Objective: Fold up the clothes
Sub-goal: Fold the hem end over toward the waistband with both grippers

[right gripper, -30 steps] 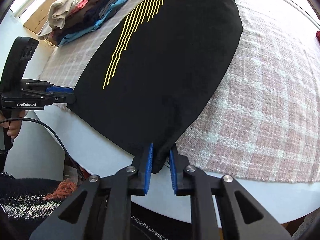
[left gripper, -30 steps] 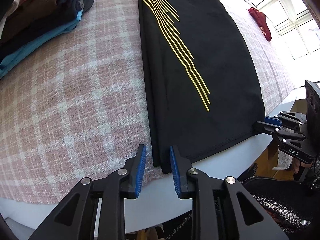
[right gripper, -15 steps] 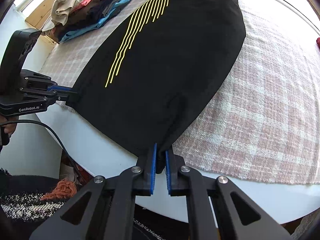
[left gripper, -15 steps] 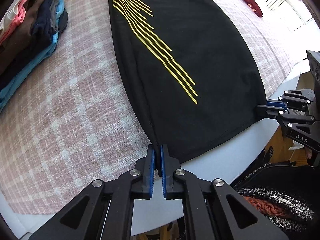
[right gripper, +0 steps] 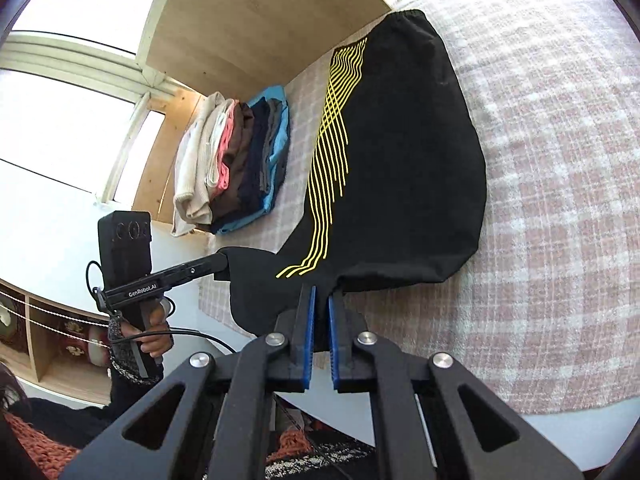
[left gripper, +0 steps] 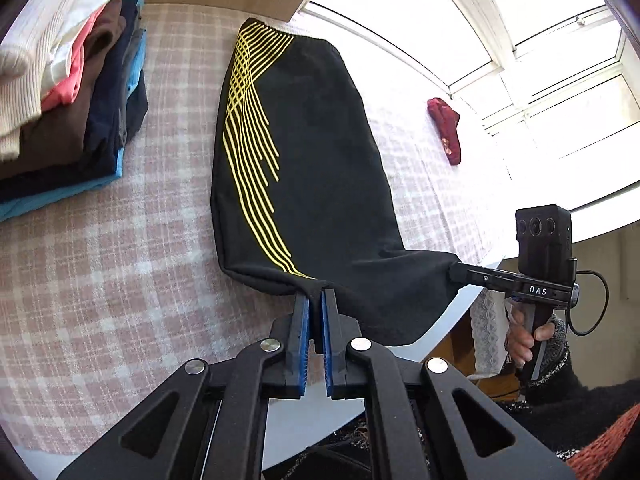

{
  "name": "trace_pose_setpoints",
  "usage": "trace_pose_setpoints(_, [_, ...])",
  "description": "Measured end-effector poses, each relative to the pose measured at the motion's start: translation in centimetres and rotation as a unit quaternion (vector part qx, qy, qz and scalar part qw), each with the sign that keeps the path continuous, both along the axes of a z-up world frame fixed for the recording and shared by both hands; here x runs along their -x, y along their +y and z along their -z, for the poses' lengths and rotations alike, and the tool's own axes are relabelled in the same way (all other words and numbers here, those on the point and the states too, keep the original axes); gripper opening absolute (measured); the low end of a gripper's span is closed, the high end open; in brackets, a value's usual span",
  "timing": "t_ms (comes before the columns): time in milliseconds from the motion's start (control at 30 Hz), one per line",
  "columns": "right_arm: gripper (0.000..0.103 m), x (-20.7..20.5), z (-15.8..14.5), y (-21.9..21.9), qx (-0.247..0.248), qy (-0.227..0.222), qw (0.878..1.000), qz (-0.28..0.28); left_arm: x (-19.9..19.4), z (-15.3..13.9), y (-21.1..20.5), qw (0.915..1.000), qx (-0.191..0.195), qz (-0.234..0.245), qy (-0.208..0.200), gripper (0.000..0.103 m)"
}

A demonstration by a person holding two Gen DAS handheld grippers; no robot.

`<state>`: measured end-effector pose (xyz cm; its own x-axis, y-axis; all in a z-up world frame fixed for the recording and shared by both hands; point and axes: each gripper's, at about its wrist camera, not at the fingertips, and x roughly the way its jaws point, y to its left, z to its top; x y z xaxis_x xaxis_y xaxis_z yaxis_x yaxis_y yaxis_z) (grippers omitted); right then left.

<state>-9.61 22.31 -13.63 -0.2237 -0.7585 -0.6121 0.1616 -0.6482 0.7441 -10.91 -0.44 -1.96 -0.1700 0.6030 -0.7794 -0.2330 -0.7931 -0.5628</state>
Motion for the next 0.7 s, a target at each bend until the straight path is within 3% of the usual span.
trace_pose_setpoints(100, [0.006, 4.7, -2.1, 1.2, 0.015, 0.03, 0.999, 0.019, 5.2, -2.2, 1.8, 0.9991, -0.008, -0.015, 0.039, 0.005])
trace_pose_setpoints(167, [0.006, 8.1, -2.9, 1.7, 0.02, 0.043, 0.998, 0.028, 11.9, 3.0, 4.0, 0.9976, -0.004, -0.03, 0.062, 0.005])
trace_pose_setpoints(267, [0.006, 14.1, -2.4, 1.5, 0.029, 0.039, 0.998, 0.045, 17.1, 3.3, 5.8, 0.9959, -0.005, -0.044, 0.079, 0.005])
trace_pose_setpoints(433, [0.006, 22.8, 1.2, 1.9, 0.035, 0.002, 0.998, 0.06, 25.1, 4.6, 7.6, 0.9955, 0.018, -0.047, 0.08, 0.005])
trace_pose_setpoints(700, [0.006, 32.1, 7.9, 2.9, 0.022, -0.053, 0.996, 0.075, 36.4, 11.4, 7.3, 0.9964, 0.048, -0.064, 0.029, 0.005])
